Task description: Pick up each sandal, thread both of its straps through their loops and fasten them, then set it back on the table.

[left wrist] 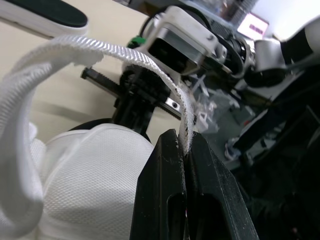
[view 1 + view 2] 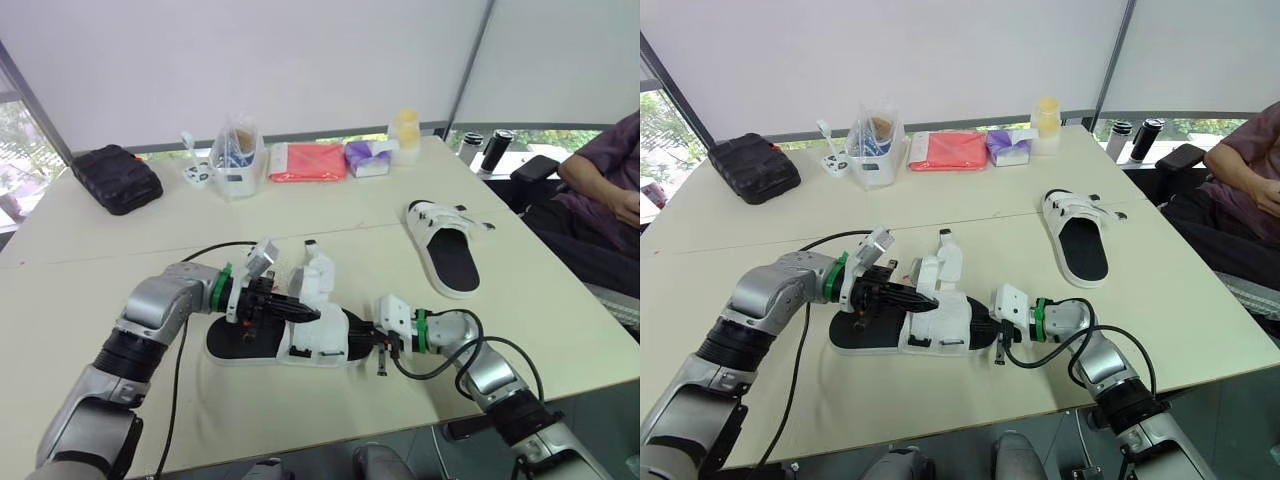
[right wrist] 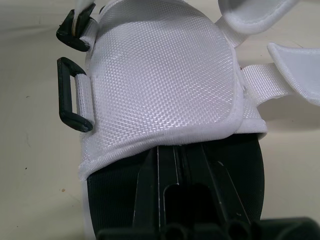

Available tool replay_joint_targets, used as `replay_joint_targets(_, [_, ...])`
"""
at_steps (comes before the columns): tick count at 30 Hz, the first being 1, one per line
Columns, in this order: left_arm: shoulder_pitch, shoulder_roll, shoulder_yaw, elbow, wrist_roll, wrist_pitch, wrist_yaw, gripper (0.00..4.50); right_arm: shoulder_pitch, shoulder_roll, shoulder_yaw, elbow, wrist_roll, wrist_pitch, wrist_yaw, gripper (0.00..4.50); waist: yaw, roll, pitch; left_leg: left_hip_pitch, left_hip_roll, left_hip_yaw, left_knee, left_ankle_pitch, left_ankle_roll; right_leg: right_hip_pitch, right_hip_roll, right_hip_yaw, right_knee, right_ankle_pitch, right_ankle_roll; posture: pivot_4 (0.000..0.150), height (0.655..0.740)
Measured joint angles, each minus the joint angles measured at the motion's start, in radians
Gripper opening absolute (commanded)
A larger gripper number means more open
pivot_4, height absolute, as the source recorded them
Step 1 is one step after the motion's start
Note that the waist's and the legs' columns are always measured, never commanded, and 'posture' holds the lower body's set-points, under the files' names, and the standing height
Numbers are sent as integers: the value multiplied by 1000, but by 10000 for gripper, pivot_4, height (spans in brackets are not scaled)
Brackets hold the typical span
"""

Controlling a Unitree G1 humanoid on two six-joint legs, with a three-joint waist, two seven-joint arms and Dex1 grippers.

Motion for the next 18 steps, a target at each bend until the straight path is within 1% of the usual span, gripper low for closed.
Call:
replay_joint_targets(5, [53,0,-21,-6,31,-31,-8,253,0,1,0,0,0,0,-1,0,0,0,0,0,0,0,0,0,0,0,0,0,0,0,0,1500,7400])
replay_joint_targets(10, [69,0,-18,-10,41,-34,-4,253,1,2,1,0,0,0,-2,0,-1,0,0,0,0,0,0,0,0,0,0,0,0,0,0,1500,7400])
replay_joint_targets(12, [95,-2,-5,-26,32,-23,18,253,1,3,1,0,0,0,-2,0,-2,0,0,0,1,0,-1,0,0,0,0,0,0,0,-1,1500,7400])
replay_joint_targets(15, [129,-4,44,-57,-12,24,61,8838,3,3,4,0,0,0,-3,0,-1,-1,1,0,1,-1,-1,0,0,0,-1,0,0,0,-1,1500,7400])
replay_joint_targets(18, [151,2,117,-109,-61,76,114,23232,3,3,4,0,0,0,-3,0,0,-1,1,0,1,-1,-1,0,0,0,-1,0,0,0,-1,1500,7400])
